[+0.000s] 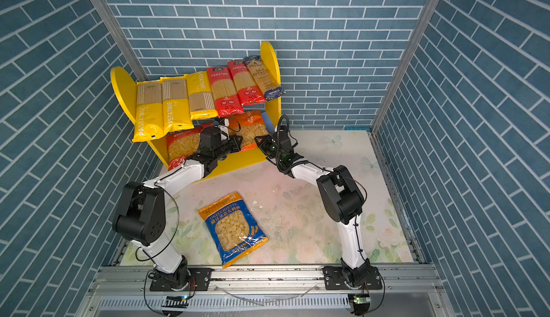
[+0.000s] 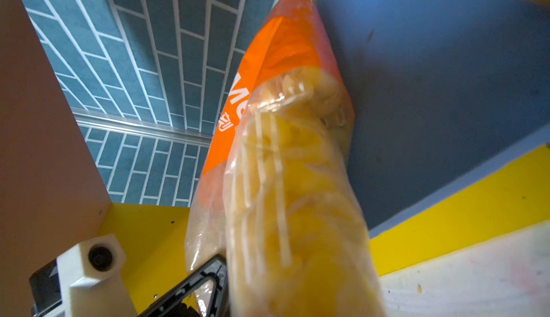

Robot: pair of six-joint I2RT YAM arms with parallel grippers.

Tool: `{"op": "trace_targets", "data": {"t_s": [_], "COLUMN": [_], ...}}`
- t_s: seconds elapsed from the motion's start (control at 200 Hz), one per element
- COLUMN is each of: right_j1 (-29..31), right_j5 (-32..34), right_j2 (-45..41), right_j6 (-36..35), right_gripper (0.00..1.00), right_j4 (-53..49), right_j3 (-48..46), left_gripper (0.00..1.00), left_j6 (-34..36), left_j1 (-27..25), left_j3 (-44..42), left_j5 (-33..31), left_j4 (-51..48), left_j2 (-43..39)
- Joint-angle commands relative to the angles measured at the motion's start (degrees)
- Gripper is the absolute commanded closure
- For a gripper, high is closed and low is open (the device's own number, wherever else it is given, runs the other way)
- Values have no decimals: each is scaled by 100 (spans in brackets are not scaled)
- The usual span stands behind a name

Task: Place and organize the pasta boxes and bags onto the shelf
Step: 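Push the orange bag onto the blue shelf beside the red bags with both grippers, then release the orange bag and withdraw both grippers toward the orecchiette bag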

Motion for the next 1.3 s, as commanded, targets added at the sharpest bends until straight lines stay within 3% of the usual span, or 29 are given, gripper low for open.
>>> {"op": "trace_targets", "data": {"t_s": [0.0,0.15,0.365,0.545,0.69,0.83,1.055,1.295], "right_j1": [-355,-622,-644,-715,-829,-971,-1021,-755], "right_j5": [385,166,-95,-172,-297,-495,-668,-460], "right_j2": [-138,111,252,45,-370,-650,-1098,-2115], "right_j6": [-228,-268,-33,140,115,171,155,-828], "right_gripper": [96,97,92,62,48,45,44,44], "right_j4": [441,354,613,781,797,759,858,-62], "right_j3": [202,481,328,-56,-500,-847,-1493,-2493], "left_gripper": [100,100,97,74,54,46,43,41], "left_j6": [179,101,0,187,252,262,137,136], "left_j1": [-45,-63,-98,-98,-94,-98,-157,-725], "left_j3": [579,788,123,144,33,-123,-804,-1948], "left_j5": [379,333,146,30,-33,-36,-81,-981], "left_j4": [-561,-602,-273,-640,-840,-937,-881,-1077], "left_j2": [361,695,327,-49,-328,-585,-1250,-2566]}}
